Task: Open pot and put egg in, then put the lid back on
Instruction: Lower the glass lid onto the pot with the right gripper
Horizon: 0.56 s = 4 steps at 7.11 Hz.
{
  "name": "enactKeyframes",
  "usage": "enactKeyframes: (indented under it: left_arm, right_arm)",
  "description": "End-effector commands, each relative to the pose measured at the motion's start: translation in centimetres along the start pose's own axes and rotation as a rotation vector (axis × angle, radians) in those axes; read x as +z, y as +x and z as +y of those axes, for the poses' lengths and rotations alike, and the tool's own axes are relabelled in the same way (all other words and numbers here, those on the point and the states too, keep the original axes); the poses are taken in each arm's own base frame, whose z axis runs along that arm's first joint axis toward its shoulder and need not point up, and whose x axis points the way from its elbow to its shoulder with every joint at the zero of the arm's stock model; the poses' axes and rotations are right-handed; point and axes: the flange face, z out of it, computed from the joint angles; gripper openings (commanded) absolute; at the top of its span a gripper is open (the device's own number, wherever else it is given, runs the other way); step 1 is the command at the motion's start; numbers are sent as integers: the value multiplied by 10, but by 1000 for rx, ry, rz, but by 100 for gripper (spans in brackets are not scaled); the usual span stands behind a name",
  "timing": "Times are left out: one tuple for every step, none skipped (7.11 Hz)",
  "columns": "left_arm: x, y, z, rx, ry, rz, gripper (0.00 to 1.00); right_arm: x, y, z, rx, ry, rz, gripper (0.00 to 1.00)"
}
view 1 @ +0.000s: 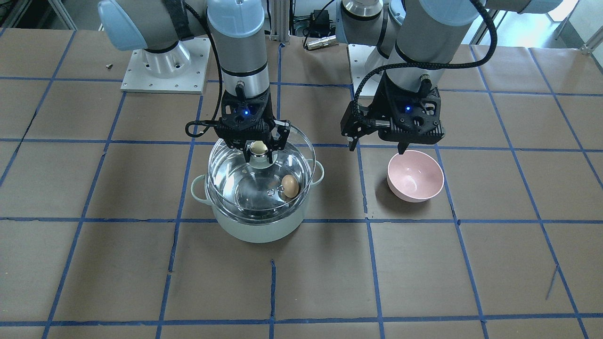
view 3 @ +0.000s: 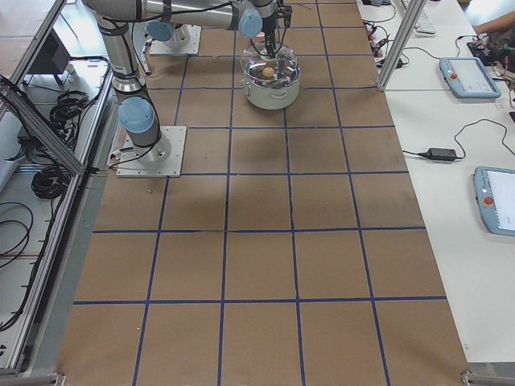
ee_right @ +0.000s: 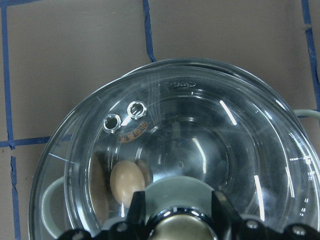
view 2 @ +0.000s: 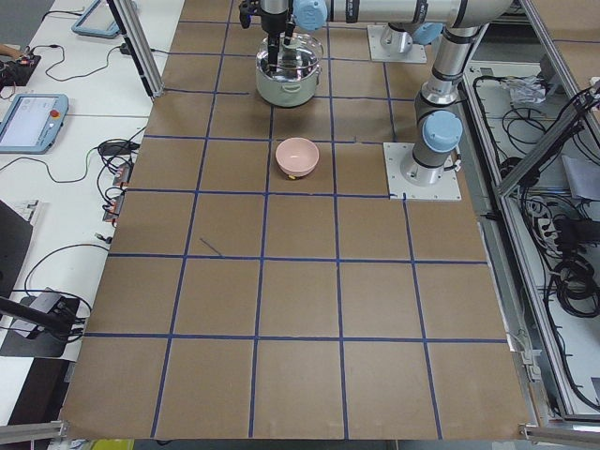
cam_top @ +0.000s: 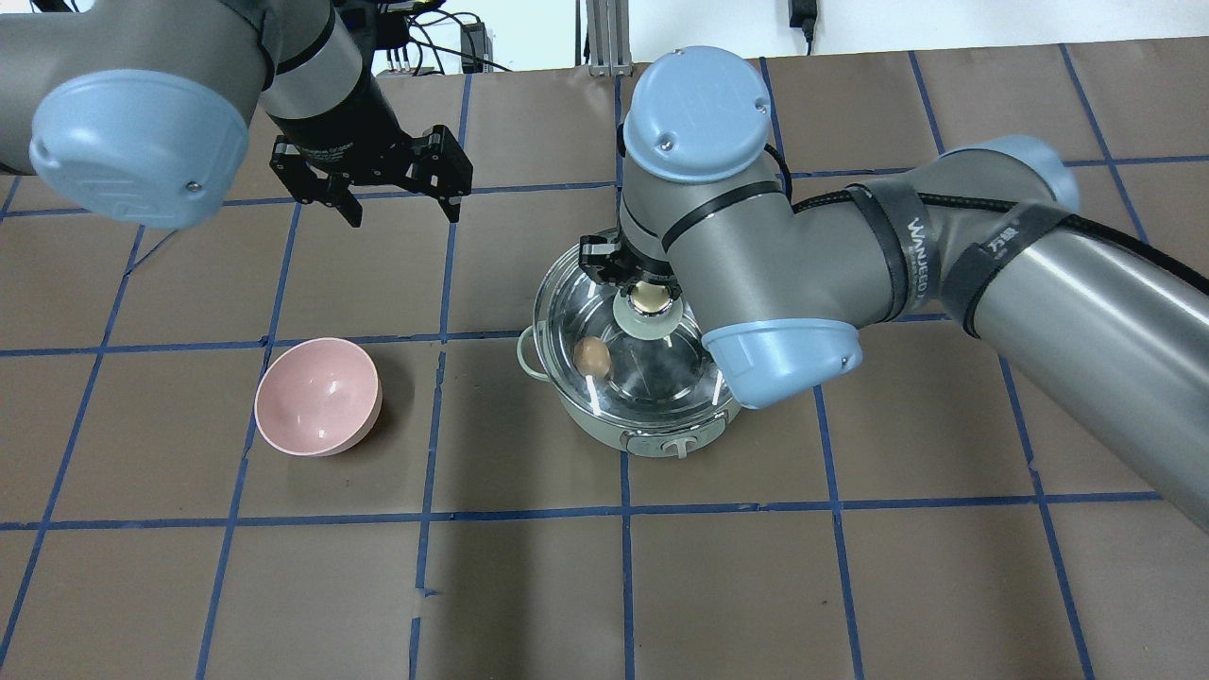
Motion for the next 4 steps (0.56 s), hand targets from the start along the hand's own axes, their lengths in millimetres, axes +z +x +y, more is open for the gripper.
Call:
enactKeyframes:
  left_arm:
    - [0, 0, 0, 6, 2, 1, 100]
    - [0, -1, -1, 6, 3, -2, 100]
    - [0, -1, 0, 6, 3, -2, 100]
    - [0, -2, 0, 6, 3, -1, 100]
  right_arm:
    - [12, -3, 0, -8, -12, 3, 40]
    - [16, -4, 1, -11, -19, 8, 40]
    - [17, -4, 1, -21, -21, 9, 40]
    - [18, -3, 0, -31, -21, 11, 40]
